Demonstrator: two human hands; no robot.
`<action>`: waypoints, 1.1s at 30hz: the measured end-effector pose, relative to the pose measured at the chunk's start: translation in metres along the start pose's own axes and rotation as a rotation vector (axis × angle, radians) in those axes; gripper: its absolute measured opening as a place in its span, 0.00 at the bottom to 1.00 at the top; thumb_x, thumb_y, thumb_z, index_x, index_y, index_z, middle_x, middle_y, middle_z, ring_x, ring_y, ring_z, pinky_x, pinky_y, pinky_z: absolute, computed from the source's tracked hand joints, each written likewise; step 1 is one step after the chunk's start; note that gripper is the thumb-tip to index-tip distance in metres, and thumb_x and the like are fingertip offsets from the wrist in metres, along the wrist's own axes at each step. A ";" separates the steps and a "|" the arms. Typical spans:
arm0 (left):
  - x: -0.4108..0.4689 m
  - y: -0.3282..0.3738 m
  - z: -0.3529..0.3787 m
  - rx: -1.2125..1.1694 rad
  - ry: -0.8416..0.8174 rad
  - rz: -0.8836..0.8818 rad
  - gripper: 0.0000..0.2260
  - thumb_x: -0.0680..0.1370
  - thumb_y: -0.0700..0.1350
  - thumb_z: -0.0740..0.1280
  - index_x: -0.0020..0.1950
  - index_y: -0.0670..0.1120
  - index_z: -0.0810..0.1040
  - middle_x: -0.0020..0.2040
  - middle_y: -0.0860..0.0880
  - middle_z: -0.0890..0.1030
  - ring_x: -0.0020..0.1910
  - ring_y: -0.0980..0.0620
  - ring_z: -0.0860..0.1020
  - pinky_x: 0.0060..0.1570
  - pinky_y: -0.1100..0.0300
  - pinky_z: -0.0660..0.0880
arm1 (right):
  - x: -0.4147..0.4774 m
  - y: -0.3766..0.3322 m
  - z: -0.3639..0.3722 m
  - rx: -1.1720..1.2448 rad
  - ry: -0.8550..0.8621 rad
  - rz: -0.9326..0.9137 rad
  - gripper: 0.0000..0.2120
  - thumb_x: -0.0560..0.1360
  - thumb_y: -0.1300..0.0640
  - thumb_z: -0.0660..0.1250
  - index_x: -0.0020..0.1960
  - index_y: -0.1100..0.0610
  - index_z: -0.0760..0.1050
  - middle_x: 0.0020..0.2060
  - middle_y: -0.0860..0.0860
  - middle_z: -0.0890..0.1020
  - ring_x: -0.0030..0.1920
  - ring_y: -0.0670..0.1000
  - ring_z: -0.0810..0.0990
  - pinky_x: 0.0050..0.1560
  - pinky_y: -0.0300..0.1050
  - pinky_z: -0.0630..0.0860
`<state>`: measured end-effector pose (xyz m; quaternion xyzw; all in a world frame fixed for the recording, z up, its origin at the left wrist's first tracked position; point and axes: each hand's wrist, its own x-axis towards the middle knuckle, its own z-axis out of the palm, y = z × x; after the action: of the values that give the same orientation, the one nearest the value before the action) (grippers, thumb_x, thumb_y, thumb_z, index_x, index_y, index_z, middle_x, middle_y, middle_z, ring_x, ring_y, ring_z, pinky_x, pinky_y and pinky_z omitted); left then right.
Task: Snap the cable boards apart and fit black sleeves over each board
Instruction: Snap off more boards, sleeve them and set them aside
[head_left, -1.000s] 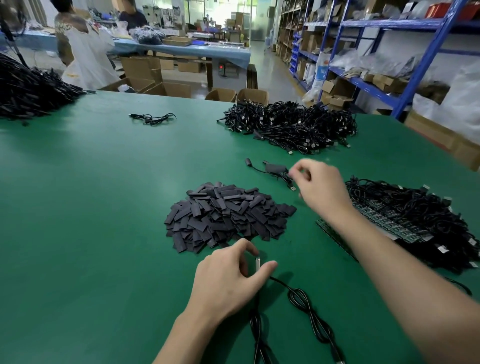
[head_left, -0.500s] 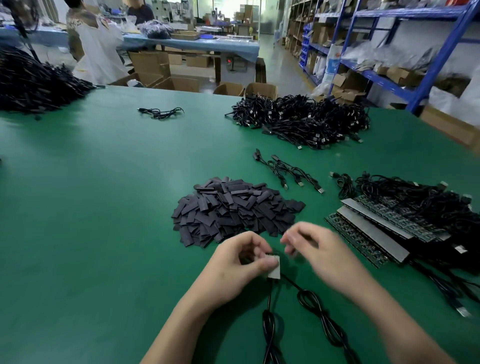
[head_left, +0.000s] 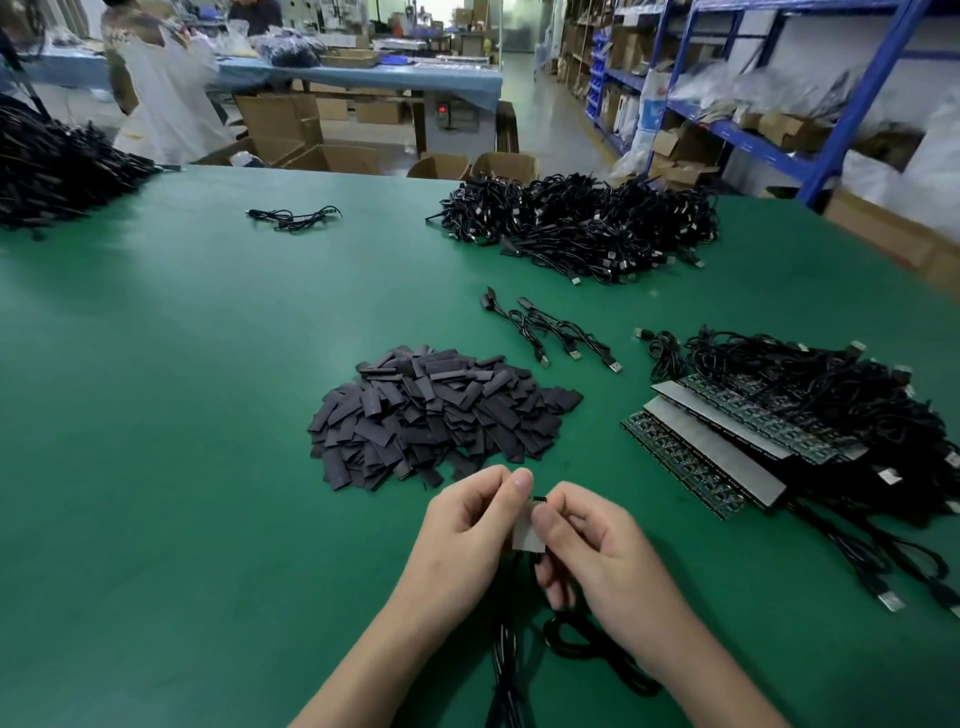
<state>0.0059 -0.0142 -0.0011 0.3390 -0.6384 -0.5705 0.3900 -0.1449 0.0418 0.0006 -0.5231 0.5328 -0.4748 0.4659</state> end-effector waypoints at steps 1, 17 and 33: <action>0.000 -0.001 0.003 -0.002 -0.005 0.014 0.22 0.84 0.57 0.61 0.39 0.41 0.71 0.29 0.44 0.78 0.29 0.42 0.77 0.34 0.48 0.73 | 0.000 0.001 0.002 0.027 -0.005 -0.002 0.13 0.79 0.43 0.65 0.40 0.48 0.72 0.29 0.52 0.79 0.27 0.50 0.76 0.29 0.40 0.71; -0.006 0.001 0.009 0.024 0.047 -0.004 0.22 0.84 0.56 0.60 0.40 0.40 0.71 0.28 0.36 0.75 0.30 0.31 0.77 0.38 0.31 0.74 | -0.006 -0.006 0.010 0.195 -0.026 0.027 0.16 0.81 0.44 0.62 0.42 0.55 0.73 0.29 0.54 0.78 0.25 0.52 0.73 0.28 0.40 0.70; -0.003 0.006 0.011 -0.017 0.023 -0.031 0.25 0.85 0.57 0.57 0.42 0.36 0.74 0.27 0.36 0.78 0.30 0.30 0.78 0.34 0.49 0.73 | -0.005 0.006 0.020 0.080 0.089 -0.054 0.19 0.79 0.38 0.62 0.41 0.53 0.70 0.27 0.48 0.74 0.25 0.48 0.67 0.27 0.39 0.66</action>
<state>-0.0023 -0.0053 0.0037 0.3521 -0.6235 -0.5780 0.3914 -0.1260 0.0460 -0.0080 -0.4967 0.5192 -0.5310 0.4492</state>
